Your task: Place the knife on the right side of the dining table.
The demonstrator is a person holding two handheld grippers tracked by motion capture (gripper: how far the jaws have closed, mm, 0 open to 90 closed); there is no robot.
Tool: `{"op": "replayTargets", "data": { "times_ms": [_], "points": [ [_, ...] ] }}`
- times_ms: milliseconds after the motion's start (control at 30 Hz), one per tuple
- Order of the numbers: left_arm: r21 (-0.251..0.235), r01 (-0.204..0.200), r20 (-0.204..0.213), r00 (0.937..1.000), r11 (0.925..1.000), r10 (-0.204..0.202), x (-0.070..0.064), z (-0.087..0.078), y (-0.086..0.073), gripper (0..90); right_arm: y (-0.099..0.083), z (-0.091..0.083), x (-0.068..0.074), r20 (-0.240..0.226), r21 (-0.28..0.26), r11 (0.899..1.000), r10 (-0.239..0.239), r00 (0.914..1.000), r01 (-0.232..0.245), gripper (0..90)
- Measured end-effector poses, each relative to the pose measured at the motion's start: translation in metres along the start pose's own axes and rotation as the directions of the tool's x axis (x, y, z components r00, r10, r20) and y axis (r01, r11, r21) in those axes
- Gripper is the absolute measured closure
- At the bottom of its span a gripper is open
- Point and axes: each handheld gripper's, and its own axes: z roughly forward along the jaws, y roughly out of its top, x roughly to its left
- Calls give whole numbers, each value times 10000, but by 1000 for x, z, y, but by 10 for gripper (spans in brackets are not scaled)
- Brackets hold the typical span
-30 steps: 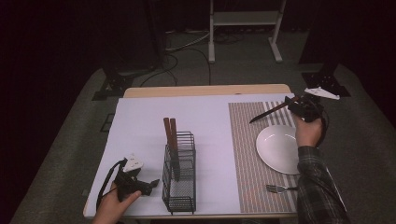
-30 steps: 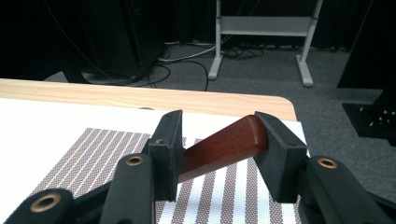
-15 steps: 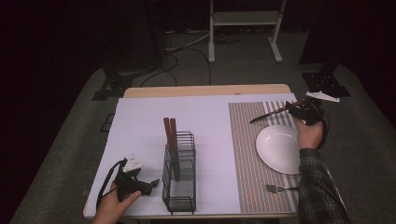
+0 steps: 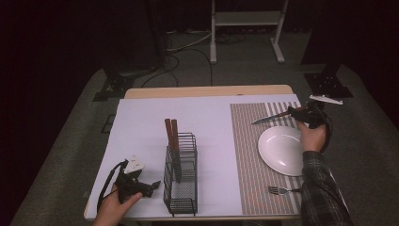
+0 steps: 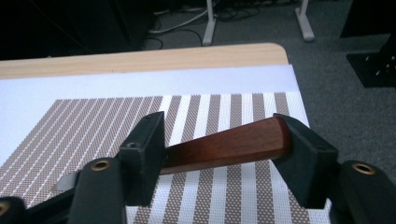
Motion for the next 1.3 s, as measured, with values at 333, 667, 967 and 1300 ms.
{"op": "replayTargets", "data": {
  "times_ms": [333, 667, 967, 1300],
  "points": [
    [3, -3, 5, 10000, 10000, 3, 0, 0, 0, 0, -8, 11, -9, -31, 728, 9961, 492, 9988, -488, 267],
    [9, -1, -1, 10000, 10000, 1, 0, 0, 0, 0, -15, 21, -14, 5, 1380, 9871, 824, 9966, -816, 194],
    [3, 1, 6, 10000, 10000, -1, 0, 0, 0, 0, -18, 26, -16, 128, 1726, 9808, 901, 9959, -909, 178],
    [3, -6, 9, 10000, 10000, 6, 0, 0, 0, 0, -20, 29, -17, 358, 1992, 9756, 871, 9956, -925, 180]
  ]
}}
